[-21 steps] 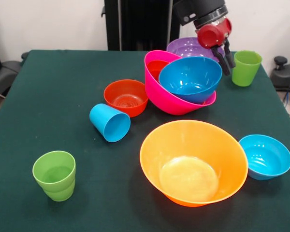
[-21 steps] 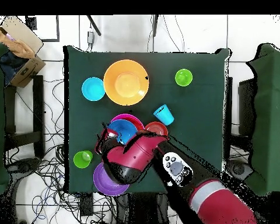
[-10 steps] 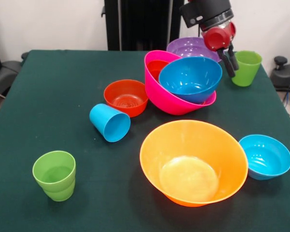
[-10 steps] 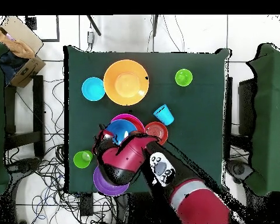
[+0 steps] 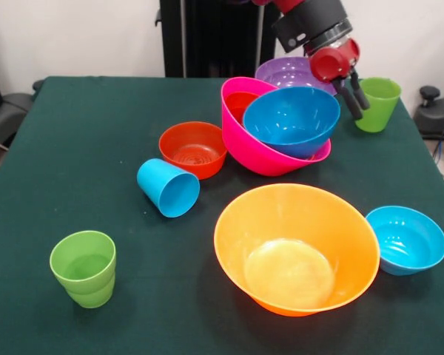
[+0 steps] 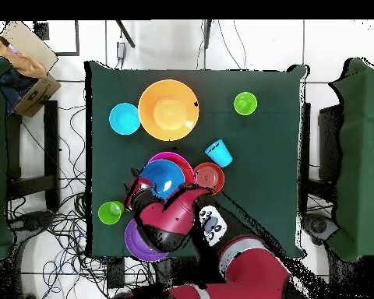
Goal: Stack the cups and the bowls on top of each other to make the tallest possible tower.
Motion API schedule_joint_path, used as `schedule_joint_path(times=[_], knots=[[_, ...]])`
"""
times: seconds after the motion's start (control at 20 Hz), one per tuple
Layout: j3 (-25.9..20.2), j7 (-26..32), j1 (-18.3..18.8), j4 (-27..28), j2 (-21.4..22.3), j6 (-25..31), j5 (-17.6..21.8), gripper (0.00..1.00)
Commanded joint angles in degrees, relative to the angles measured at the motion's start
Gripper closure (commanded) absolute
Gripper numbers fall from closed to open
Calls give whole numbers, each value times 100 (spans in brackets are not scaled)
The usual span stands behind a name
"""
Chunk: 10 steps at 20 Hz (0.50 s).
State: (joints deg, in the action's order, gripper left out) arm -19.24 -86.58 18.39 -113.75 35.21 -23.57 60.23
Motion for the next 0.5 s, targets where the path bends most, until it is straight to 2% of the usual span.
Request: schedule_joint_path(times=[0.05, 0.25, 0.35, 0.45, 0.5], knots=[[1058, 383, -678, 759, -516, -86, -93, 0], [1317, 214, -980, 851, -517, -137, -256, 0], [1287, -14, -1069, 828, -377, 20, -235, 0], [924, -414, -904, 752, -246, 448, -7, 0], [228, -735, -476, 565, -110, 1056, 268, 0]])
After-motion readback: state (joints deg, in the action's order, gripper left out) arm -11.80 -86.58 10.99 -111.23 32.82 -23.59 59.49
